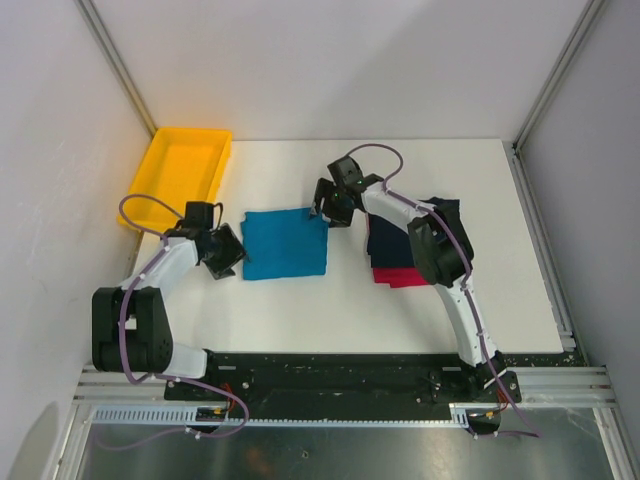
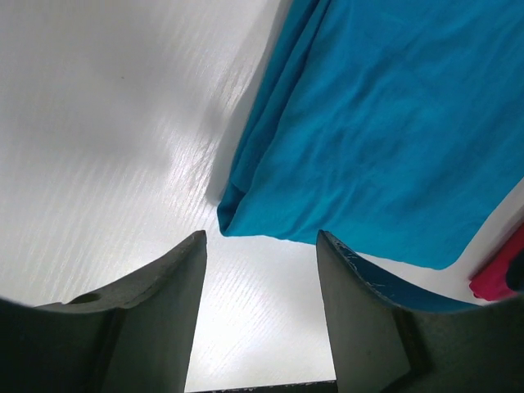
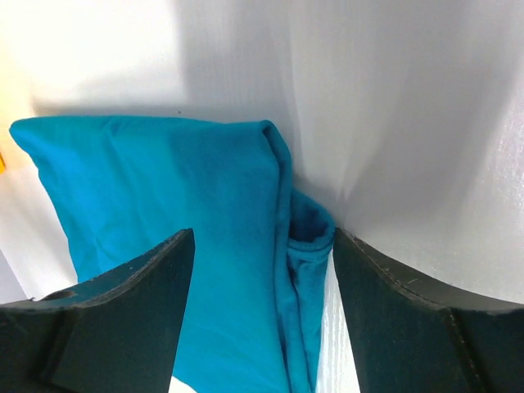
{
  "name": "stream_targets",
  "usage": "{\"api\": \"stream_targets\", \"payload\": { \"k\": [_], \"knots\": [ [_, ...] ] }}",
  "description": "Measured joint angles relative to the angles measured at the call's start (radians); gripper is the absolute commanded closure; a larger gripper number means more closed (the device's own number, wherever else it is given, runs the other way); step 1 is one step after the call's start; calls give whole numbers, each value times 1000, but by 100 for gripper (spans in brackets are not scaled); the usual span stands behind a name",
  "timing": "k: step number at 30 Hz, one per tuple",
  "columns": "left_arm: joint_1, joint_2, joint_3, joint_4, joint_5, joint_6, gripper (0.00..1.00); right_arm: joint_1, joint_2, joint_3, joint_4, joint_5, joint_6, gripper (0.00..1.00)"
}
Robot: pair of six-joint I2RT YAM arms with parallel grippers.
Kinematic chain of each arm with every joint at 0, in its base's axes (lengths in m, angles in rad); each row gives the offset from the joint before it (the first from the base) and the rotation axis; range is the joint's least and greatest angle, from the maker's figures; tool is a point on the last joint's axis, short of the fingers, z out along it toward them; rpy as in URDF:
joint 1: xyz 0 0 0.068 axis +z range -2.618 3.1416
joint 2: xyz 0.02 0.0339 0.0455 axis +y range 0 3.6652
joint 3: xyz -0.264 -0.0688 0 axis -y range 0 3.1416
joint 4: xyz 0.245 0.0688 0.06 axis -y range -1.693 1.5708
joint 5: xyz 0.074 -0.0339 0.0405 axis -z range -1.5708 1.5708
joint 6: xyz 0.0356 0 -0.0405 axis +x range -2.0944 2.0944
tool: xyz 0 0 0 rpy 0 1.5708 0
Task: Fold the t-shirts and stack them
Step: Put the neatly folded tshirt into the corner of the board with both arms
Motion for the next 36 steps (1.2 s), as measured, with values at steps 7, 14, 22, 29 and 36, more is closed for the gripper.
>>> {"api": "stream_targets", "payload": {
  "k": [7,14,22,29,36],
  "knots": [
    [0,2,-10,8,16,-8,37,8,19,10,38,-14,18,37],
    [0,37,-33,37,26,-7,34,10,26,-4,74,-18,38,57],
    [0,89,-43,66,42,-10,34,21,26,-38,104,-9,52,89],
    [0,99,-65,86,54,-41,40,30,14,-73,148,12,53,96],
    [0,99,-72,96,68,-78,66,50,-24,-137,192,68,58,100]
  ]
}}
